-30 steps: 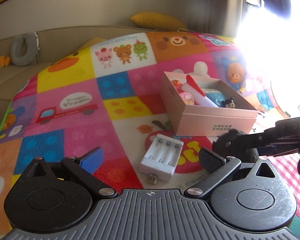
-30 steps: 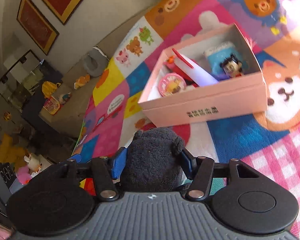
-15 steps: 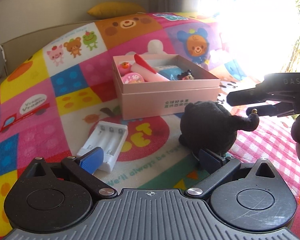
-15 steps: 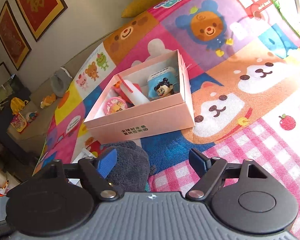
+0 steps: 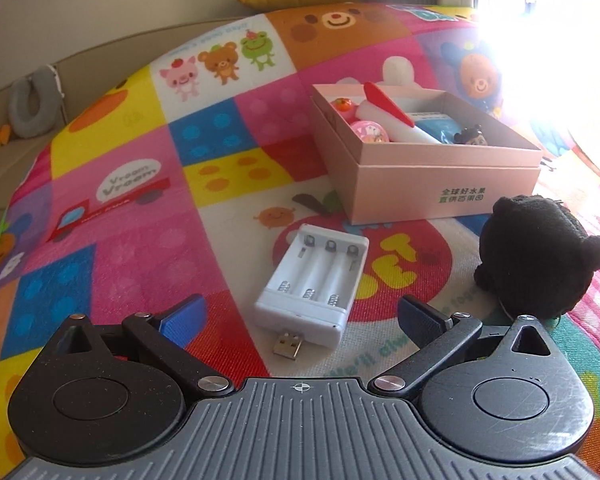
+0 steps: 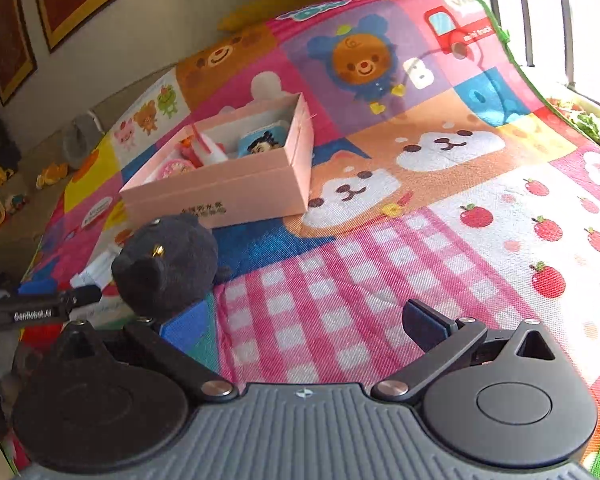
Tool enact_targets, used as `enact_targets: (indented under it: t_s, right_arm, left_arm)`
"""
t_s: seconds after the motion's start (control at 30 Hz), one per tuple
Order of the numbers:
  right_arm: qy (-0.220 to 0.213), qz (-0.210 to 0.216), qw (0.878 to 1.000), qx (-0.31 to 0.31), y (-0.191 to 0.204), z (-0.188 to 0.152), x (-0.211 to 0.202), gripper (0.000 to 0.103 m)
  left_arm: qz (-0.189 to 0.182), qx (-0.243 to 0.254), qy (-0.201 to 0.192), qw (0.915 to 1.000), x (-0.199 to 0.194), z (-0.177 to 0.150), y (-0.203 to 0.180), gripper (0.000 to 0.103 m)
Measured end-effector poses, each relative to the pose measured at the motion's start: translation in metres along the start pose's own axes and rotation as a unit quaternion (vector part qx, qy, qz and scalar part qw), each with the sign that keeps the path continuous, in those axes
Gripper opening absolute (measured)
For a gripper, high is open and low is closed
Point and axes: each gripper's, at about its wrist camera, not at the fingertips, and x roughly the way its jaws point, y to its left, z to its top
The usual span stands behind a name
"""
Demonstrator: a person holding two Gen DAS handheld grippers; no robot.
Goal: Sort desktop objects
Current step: 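Grasp the white battery charger with the left gripper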
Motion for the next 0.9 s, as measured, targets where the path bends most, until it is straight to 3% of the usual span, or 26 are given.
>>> enact_targets:
  t_s: [0.2, 0.43, 0.7, 0.9]
  right_arm:
    - [0.038, 0.029, 0.992, -0.115, 0.057, -0.019, 0.013, 0.103]
    - [0.044, 0.011, 0.990, -0.135, 0.078, -0.020, 0.029, 0.103]
    - [0.041, 0.010, 0.990, -0.137, 0.077, -0.022, 0.027, 0.103]
    - [0.040, 0.011, 0.990, -0.135, 0.077, -0.022, 0.027, 0.103]
  left_arm:
    - [-0.003, 0.034, 0.001, 0.9994, 0.012, 0.009, -0.015, 0.103]
    - [-0.082, 0.063, 0.020, 0.9945, 0.024, 0.018, -0.030, 0.103]
    - [-0.130, 0.096, 0.023, 0.9866, 0.045, 0.035, -0.042, 0.103]
    - [-0.179, 0.107, 0.029, 0.9775, 0.031, 0.019, -0.041, 0.103]
